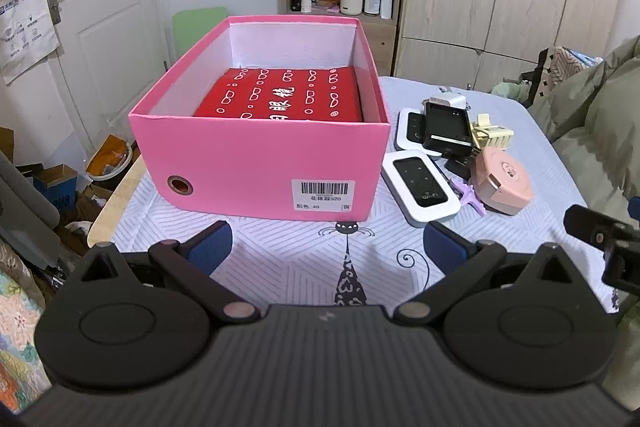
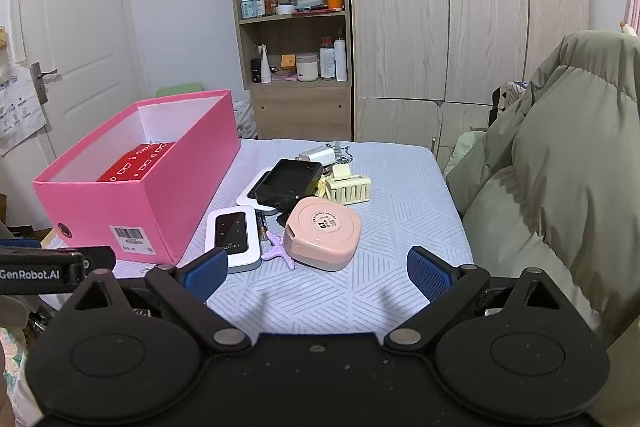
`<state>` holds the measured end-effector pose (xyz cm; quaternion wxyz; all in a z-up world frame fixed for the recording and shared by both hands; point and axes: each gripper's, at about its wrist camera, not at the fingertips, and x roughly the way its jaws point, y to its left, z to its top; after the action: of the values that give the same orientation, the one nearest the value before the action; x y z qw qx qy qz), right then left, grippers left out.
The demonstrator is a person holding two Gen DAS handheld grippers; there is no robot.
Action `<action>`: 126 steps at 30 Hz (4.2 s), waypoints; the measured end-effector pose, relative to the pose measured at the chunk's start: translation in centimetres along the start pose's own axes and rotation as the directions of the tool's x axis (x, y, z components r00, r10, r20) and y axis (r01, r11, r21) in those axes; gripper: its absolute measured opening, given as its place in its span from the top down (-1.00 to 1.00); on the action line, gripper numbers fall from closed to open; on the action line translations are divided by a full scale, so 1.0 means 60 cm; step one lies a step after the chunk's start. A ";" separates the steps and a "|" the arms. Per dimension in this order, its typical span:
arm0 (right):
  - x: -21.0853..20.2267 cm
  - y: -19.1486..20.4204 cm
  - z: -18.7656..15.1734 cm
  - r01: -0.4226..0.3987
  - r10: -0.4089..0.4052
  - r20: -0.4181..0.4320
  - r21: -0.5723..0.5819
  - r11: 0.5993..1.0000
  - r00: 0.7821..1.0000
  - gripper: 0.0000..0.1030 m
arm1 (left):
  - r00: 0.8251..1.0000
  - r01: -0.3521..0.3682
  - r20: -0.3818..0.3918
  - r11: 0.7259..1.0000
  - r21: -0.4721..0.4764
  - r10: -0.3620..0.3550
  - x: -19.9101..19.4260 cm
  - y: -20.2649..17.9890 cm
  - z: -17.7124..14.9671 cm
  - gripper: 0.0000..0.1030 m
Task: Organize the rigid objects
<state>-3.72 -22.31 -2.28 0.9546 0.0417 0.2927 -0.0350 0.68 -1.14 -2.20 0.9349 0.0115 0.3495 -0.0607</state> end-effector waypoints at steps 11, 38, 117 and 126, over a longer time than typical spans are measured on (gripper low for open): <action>0.003 0.002 -0.001 -0.003 0.003 -0.007 -0.003 1.000 1.000 -0.91 | 1.000 0.009 -0.005 1.000 0.004 -0.009 -0.001 0.000 0.000 -1.00; 0.019 -0.012 0.002 -0.101 0.100 0.080 0.001 0.995 0.992 -0.91 | 0.989 0.142 -0.061 0.982 0.124 -0.135 -0.001 0.008 0.026 -0.96; 0.246 -0.056 0.041 -0.154 0.156 -0.047 0.029 0.988 0.987 -0.63 | 0.987 0.007 -0.152 0.943 0.332 0.047 0.237 0.211 0.232 0.88; 0.211 -0.039 0.075 -0.166 0.166 -0.012 -0.040 0.985 0.986 -0.63 | 0.986 0.019 -0.158 0.930 0.368 0.042 0.214 0.212 0.224 0.87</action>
<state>9.01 -25.60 -5.81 0.9537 0.0465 0.2929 0.0508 20.61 9.26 -0.70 0.8847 0.1934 0.4073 -0.1185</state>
